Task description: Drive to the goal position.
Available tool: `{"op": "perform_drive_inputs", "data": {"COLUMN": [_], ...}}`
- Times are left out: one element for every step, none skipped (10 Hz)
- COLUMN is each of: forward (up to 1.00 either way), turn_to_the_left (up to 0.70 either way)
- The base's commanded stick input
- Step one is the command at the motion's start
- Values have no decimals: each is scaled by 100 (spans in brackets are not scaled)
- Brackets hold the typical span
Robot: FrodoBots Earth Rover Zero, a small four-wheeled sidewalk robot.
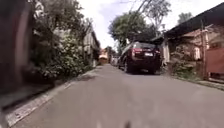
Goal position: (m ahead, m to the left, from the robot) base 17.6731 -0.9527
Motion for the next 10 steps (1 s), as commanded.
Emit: {"op": "perform_drive_inputs", "data": {"forward": [70, 70, 70, 70, 70, 70, 70, 70, 70, 70], "turn_to_the_left": [0, 0, 0, 0, 0, 0, 0, 0, 0, 0]}}
